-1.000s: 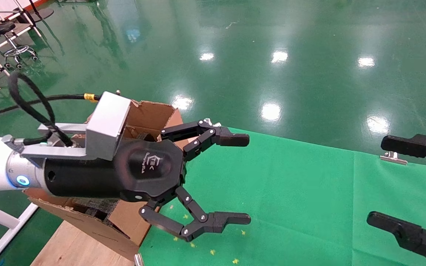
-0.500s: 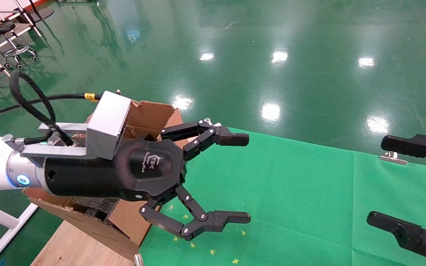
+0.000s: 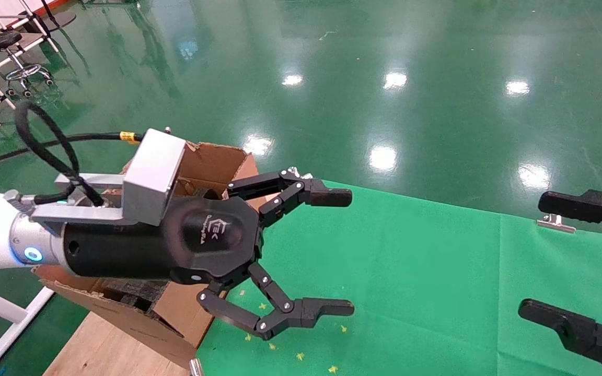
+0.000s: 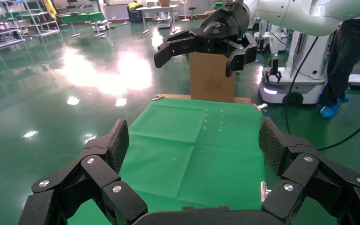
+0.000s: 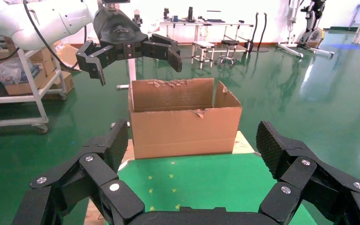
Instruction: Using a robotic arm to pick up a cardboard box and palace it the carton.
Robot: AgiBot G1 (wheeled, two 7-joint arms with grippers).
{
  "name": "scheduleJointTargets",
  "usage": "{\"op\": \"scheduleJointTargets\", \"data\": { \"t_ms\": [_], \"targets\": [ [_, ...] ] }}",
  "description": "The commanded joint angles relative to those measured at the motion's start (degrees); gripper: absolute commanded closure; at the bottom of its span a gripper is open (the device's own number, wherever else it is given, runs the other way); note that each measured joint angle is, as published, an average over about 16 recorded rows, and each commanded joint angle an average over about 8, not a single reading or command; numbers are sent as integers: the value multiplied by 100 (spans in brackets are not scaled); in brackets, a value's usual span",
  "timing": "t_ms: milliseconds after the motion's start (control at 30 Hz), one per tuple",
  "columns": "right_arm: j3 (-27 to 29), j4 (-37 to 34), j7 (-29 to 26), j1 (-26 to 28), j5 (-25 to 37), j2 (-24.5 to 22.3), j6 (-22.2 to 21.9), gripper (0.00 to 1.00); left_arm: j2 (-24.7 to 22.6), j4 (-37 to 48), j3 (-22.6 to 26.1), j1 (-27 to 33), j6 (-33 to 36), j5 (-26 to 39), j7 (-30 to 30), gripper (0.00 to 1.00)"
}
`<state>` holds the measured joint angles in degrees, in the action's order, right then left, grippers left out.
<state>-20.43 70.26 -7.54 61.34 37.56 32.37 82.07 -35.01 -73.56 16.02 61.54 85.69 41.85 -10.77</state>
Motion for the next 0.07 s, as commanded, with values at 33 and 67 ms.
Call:
{"op": "scheduleJointTargets", "data": {
  "t_ms": [33, 67],
  "targets": [
    [0, 0, 0, 0, 0, 0, 0, 0, 0, 1, 1, 1, 0, 1, 0, 0],
    [0, 0, 0, 0, 0, 0, 0, 0, 0, 2, 2, 1, 0, 1, 0, 0]
  ]
}}
